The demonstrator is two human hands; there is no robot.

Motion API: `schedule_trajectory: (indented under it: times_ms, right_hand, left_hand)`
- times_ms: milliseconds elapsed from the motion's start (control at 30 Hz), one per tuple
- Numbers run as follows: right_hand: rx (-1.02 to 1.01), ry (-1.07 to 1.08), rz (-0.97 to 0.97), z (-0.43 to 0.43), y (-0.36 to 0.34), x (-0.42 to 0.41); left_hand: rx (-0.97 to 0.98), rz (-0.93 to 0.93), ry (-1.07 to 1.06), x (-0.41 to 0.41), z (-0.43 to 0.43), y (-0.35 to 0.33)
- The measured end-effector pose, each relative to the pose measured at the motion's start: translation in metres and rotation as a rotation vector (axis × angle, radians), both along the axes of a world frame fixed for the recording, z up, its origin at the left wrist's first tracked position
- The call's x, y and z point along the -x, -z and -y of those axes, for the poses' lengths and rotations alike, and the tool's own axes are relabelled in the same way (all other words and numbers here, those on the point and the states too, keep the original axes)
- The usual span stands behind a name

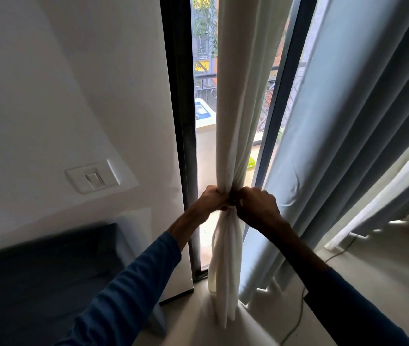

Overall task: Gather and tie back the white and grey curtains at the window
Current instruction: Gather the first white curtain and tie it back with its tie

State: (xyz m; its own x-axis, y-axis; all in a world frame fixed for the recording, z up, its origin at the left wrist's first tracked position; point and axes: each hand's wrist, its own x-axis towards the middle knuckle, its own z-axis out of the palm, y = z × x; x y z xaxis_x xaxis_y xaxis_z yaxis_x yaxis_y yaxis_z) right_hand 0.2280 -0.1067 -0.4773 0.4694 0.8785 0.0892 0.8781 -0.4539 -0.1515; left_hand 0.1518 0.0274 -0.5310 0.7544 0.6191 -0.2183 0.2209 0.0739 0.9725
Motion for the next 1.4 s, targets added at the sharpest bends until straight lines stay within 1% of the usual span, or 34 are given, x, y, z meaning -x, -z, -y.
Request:
schedule_trajectory:
  times_ms: [33, 100, 167, 233, 300, 367, 433, 467, 500, 567, 667, 767, 833, 900, 967, 1000, 1067, 1133, 1267, 1400]
  right_hand:
    - [0.090, -0.003, -0.003, 0.000, 0.004, -0.001]
    - [0.222, -0.035, -0.088, -0.002, 0.010, -0.003]
    - [0.284, -0.053, -0.183, -0.004, 0.010, -0.007]
    - [0.297, -0.068, -0.191, -0.007, 0.009, -0.014]
    - [0.241, -0.081, -0.121, -0.008, 0.011, -0.019]
    - [0.067, -0.054, -0.043, -0.005, 0.016, -0.022]
    - [-0.141, -0.035, -0.037, -0.002, 0.021, -0.022]
    - [-0.178, -0.047, -0.042, 0.000, 0.023, -0.023]
    - [-0.169, -0.067, -0.049, 0.001, 0.026, -0.024]
    - [-0.070, -0.079, -0.056, 0.002, 0.036, -0.026]
    - [0.055, -0.046, -0.034, 0.003, 0.047, -0.027]
    - [0.131, -0.036, -0.135, -0.003, 0.051, -0.027]
    - [0.173, -0.047, -0.175, -0.006, 0.047, -0.030]
    - [0.190, -0.086, -0.114, -0.008, 0.043, -0.035]
    - [0.075, -0.079, -0.043, -0.006, 0.040, -0.036]
    - [-0.036, -0.065, -0.067, -0.005, 0.041, -0.036]
    - [-0.301, -0.016, -0.213, -0.005, 0.047, -0.033]
    - [-0.453, 0.063, -0.341, -0.007, 0.055, -0.030]
    - [-0.531, 0.245, -0.572, -0.013, 0.077, -0.026]
    - [-0.528, 0.327, -0.740, -0.015, 0.103, -0.025]
  left_hand:
    - [-0.032, -0.019, -0.021, -0.002, 0.000, 0.001]
    - [-0.089, -0.060, -0.037, -0.006, 0.004, 0.005]
    - [-0.115, -0.070, -0.042, -0.008, 0.012, 0.006]
    - [-0.120, -0.039, -0.074, -0.008, 0.016, 0.007]
    - [-0.113, -0.022, -0.109, -0.007, 0.014, 0.009]
    - [-0.096, -0.021, -0.128, -0.005, 0.010, 0.010]
    - [-0.071, -0.011, -0.108, -0.004, 0.006, 0.009]
    - [-0.059, -0.006, -0.091, -0.003, 0.005, 0.009]
    - [-0.053, -0.009, -0.076, -0.002, 0.004, 0.008]
    - [-0.059, -0.027, -0.057, -0.002, 0.004, 0.008]
    - [-0.133, -0.074, -0.047, -0.005, 0.007, 0.008]
    - [-0.215, -0.112, -0.066, -0.006, 0.011, 0.007]
    - [-0.236, -0.112, -0.081, -0.007, 0.010, 0.009]
    - [-0.231, -0.107, -0.088, -0.006, 0.007, 0.013]
    - [-0.210, -0.100, -0.101, -0.004, 0.002, 0.016]
    - [-0.208, -0.093, -0.106, -0.002, 0.000, 0.015]
    - [-0.229, -0.073, -0.104, 0.001, -0.001, 0.014]
    - [-0.230, -0.037, -0.094, 0.004, -0.001, 0.013]
    - [-0.241, -0.017, -0.077, 0.005, -0.002, 0.015]
    - [-0.277, -0.005, -0.093, 0.007, -0.009, 0.022]
